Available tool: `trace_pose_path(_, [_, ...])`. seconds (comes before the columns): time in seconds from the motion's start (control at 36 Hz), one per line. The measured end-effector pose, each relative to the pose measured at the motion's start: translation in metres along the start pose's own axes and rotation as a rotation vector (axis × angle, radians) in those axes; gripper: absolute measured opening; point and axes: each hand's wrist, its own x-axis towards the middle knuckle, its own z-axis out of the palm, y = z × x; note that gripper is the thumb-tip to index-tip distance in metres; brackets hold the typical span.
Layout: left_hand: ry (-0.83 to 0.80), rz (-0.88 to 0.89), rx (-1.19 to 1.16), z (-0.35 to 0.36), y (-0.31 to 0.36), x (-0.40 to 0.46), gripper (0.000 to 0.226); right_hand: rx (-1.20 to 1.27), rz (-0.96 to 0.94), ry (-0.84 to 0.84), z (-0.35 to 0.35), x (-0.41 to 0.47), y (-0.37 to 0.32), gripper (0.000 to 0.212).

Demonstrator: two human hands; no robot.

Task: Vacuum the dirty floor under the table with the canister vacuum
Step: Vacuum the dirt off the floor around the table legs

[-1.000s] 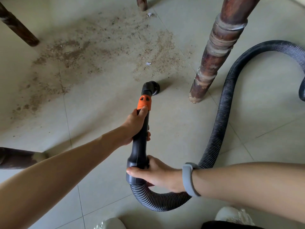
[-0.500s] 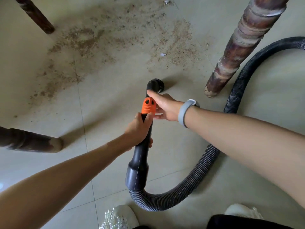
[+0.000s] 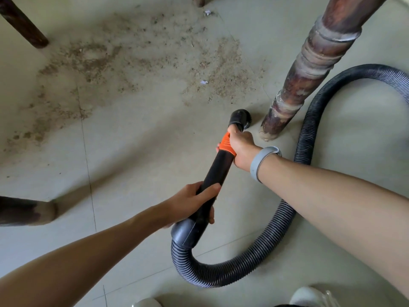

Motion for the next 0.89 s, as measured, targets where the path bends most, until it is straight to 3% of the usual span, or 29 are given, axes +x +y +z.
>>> trace_pose_path(0.14, [0.02, 0.012, 0.024, -0.006, -0.005, 0.003, 0.05, -0.015, 0.0, 0.042, -0.006, 0.01, -0.003, 0.028])
trace_pose_path(0.36, [0.169, 0.121, 0.161, -0.021, 0.001, 0.021, 0.04, 0.107, 0.005, 0.125, -0.008, 0.019, -0.02, 0.029])
trace_pose_path(0.72, [0.271, 0.179, 0.281, -0.049, 0.028, 0.054, 0.043, 0.216, 0.071, -0.02, -0.002, 0.015, -0.032, 0.026])
trace_pose_path(0.89, [0.33, 0.201, 0.299, -0.051, 0.03, 0.057, 0.038, 0.233, 0.073, -0.078, 0.001, 0.019, -0.035, 0.043])
